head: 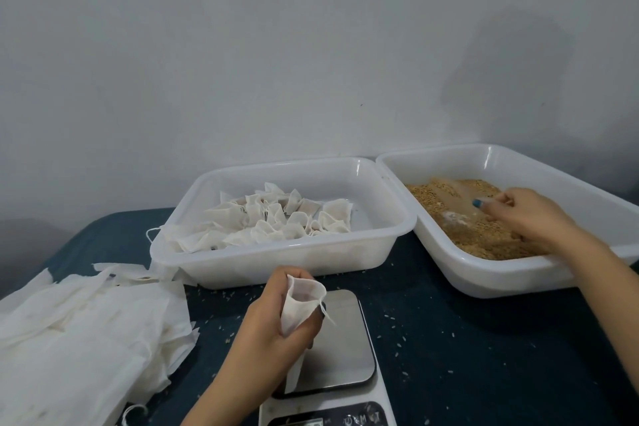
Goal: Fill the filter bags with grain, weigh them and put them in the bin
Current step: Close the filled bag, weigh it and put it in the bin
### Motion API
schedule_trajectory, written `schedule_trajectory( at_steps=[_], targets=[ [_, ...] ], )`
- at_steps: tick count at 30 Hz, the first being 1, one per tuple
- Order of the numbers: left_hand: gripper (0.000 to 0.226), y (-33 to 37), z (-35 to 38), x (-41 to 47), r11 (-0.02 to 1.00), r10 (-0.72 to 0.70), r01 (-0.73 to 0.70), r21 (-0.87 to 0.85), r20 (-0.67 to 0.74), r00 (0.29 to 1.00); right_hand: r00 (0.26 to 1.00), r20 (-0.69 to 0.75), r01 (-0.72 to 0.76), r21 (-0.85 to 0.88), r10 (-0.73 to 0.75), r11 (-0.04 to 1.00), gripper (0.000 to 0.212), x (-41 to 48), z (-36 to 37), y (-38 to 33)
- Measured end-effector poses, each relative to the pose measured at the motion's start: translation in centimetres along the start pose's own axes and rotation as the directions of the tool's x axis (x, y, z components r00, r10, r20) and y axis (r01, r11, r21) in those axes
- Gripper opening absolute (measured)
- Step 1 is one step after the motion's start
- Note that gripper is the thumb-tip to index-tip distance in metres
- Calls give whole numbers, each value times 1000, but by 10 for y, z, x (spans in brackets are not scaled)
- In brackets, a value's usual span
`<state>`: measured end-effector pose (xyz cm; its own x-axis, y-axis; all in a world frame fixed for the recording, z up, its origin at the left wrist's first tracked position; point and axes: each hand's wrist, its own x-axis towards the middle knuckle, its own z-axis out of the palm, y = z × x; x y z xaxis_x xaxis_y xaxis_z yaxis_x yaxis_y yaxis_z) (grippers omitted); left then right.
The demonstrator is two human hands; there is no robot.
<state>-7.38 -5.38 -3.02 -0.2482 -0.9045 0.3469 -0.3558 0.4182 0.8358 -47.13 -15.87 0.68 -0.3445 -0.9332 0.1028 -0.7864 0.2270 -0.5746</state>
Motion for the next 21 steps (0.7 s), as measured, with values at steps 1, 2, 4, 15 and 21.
schedule_trajectory(
  at_steps=[1,2,4,15,21],
  targets=[
    [20,0,0,0,1000,-3,3,-1,-2,1000,999,-24,47,32,-46,998,29,-4,-1,-3],
    [20,0,-1,0,1000,-5,5,-3,-4,1000,995,-43,97,54,-95,994,24,-9,-3,-6],
    [20,-1,-1,1,1000,-6,6,0,-8,1000,982,-66,182,97,-177,978,20,-18,-6,-15],
    [22,-6,-4,2,999,-23,24,24,-33,999,766,94,593,276,-635,756,38,-79,-2,-82],
    [29,-9,-5,2,997,-16,20,70,-49,999,598,111,797,24,-794,604,28,-88,0,-100]
  ],
)
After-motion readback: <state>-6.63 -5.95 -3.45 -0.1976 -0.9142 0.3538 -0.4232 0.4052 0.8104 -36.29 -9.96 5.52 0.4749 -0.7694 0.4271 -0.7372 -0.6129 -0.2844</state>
